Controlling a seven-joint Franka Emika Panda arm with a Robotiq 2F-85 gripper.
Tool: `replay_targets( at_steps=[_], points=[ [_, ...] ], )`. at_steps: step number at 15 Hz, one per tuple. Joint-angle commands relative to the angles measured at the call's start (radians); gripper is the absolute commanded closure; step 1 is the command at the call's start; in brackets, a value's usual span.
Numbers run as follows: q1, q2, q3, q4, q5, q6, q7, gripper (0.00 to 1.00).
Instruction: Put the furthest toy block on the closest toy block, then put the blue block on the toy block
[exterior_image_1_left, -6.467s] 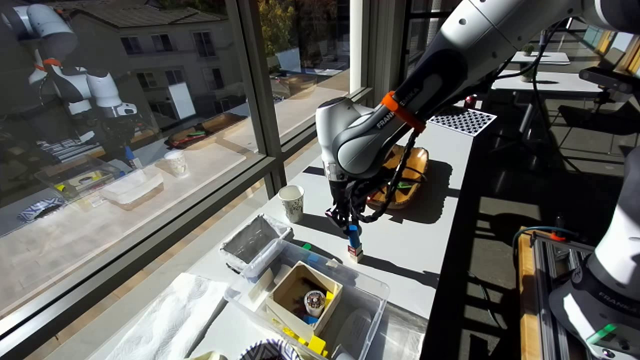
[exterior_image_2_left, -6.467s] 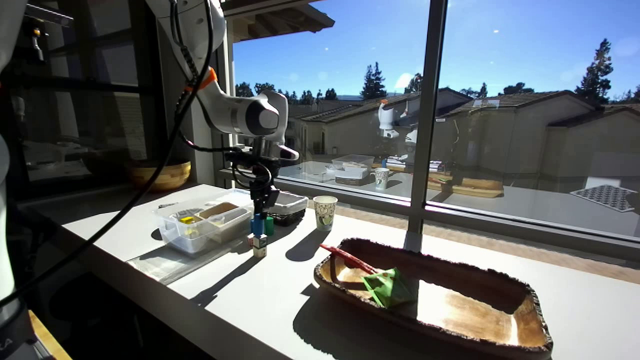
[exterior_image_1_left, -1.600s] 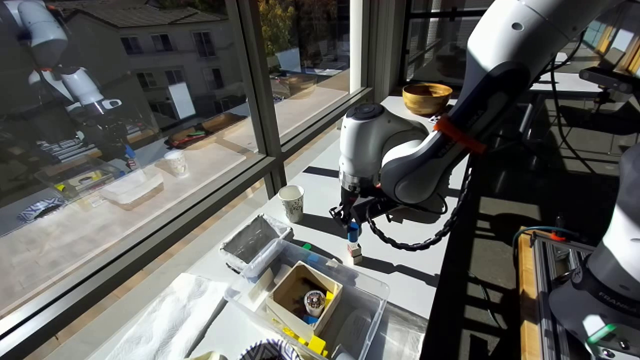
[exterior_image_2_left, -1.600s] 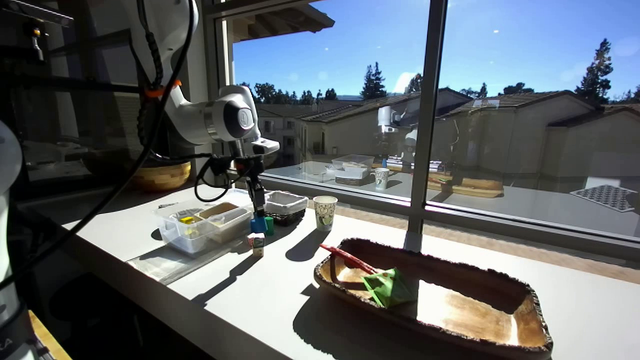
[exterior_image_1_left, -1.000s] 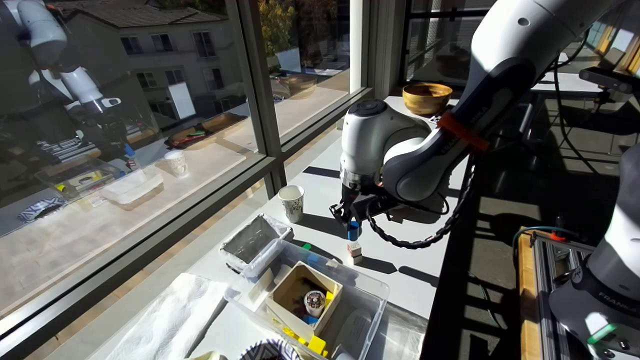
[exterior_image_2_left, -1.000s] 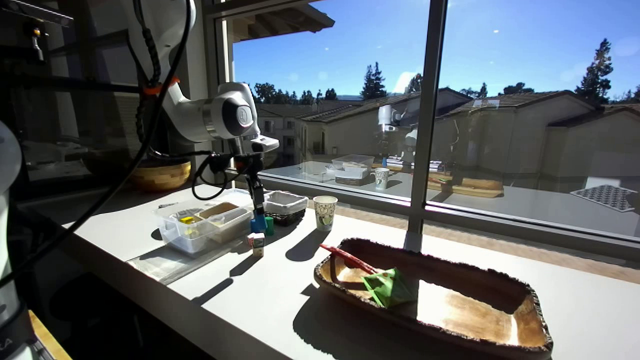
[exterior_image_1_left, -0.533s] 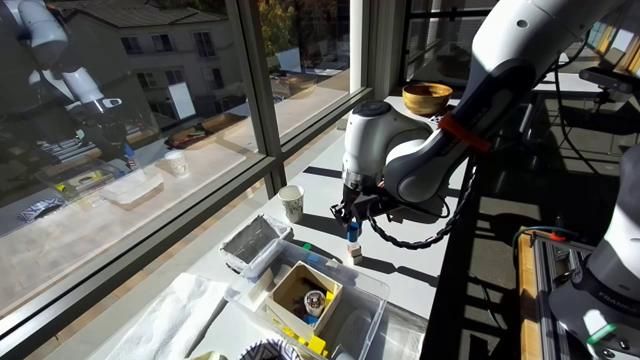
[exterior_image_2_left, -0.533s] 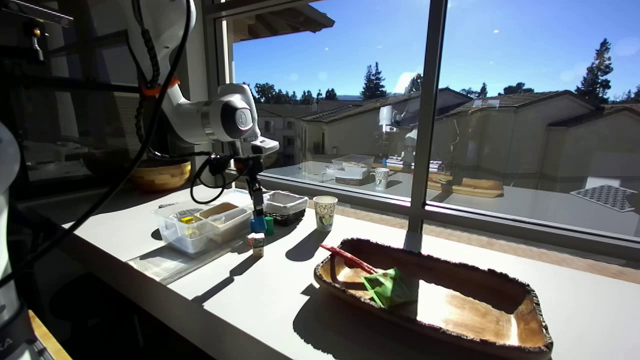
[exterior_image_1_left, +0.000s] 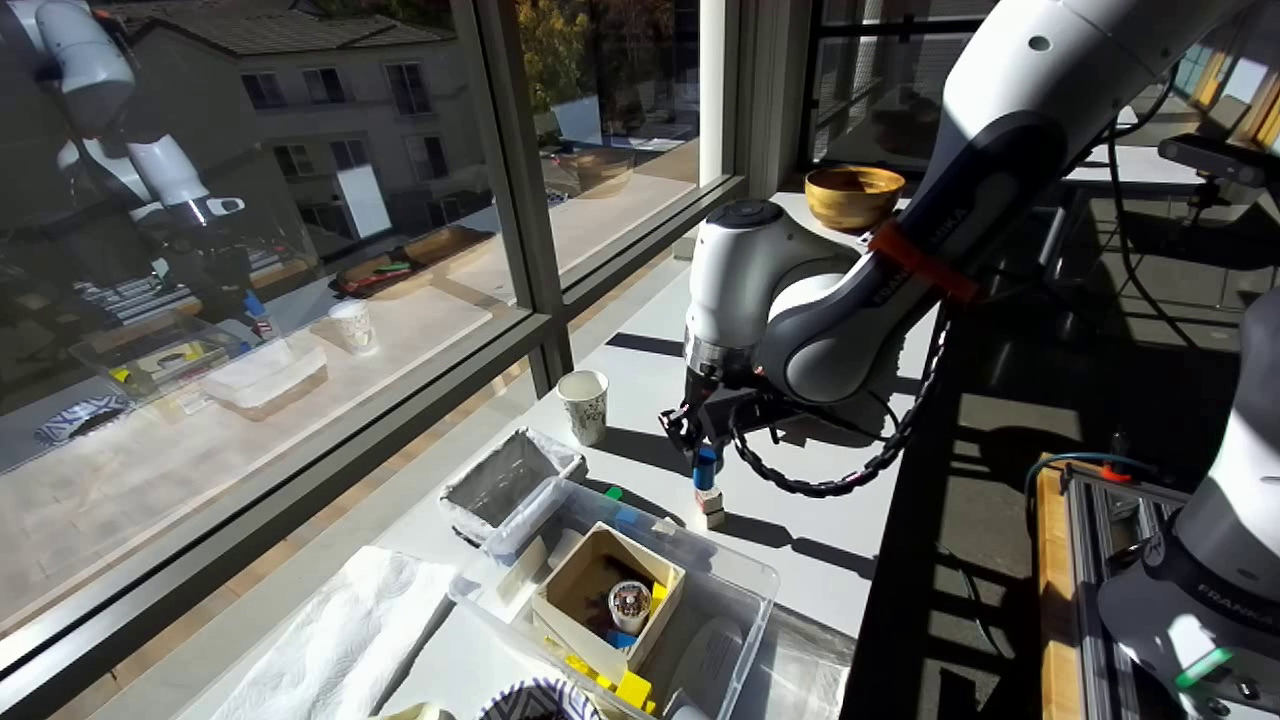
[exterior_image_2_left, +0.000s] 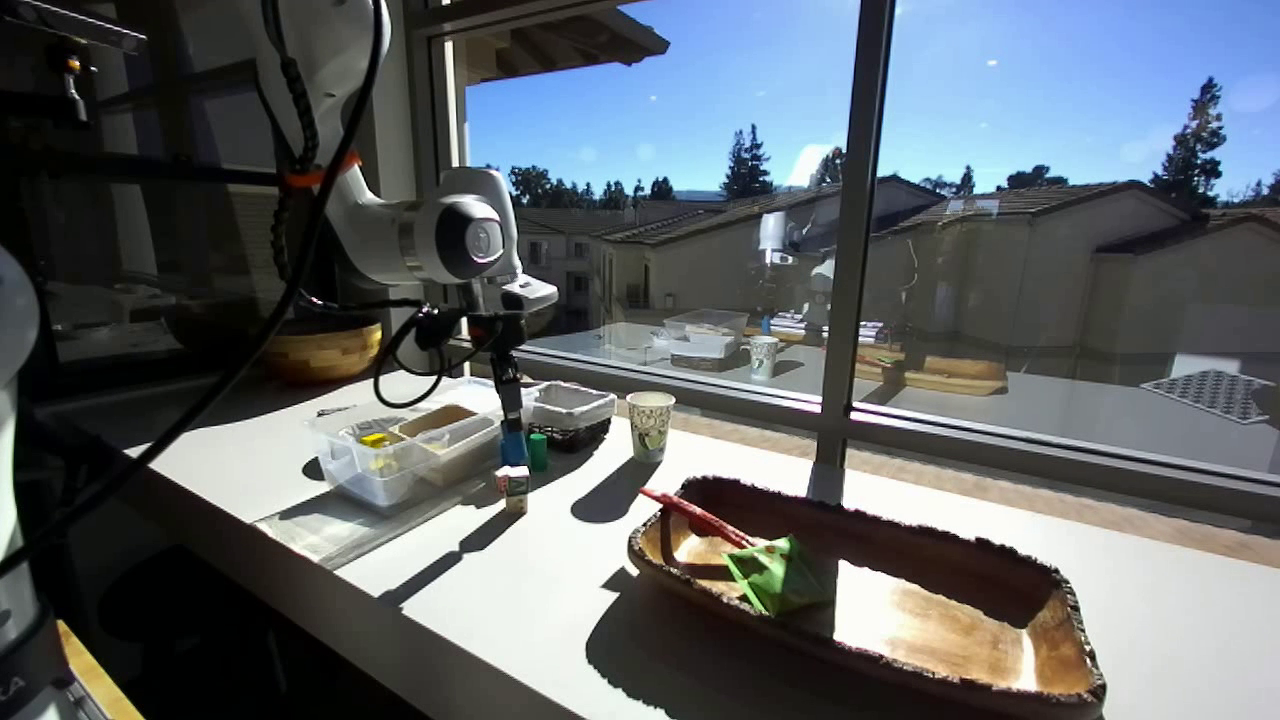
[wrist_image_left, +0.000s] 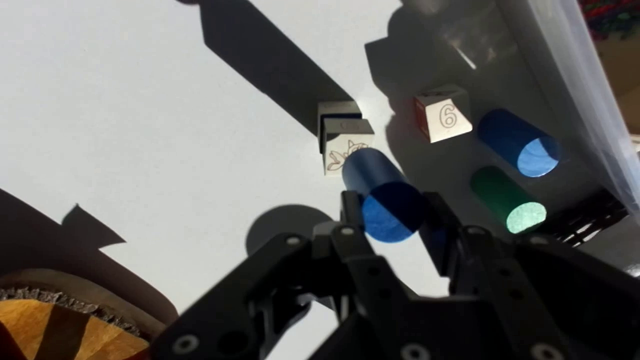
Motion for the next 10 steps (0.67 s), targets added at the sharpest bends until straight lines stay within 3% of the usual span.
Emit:
replay_targets(
  at_steps=[1,10],
  points=[
    [-0.012,-0.017,0.011,-0.025,0.041,0.010,-0.029,0.91],
    [-0.026,-0.008,0.009,-0.024,0.056,0.014,-0.059,0.91]
  ],
)
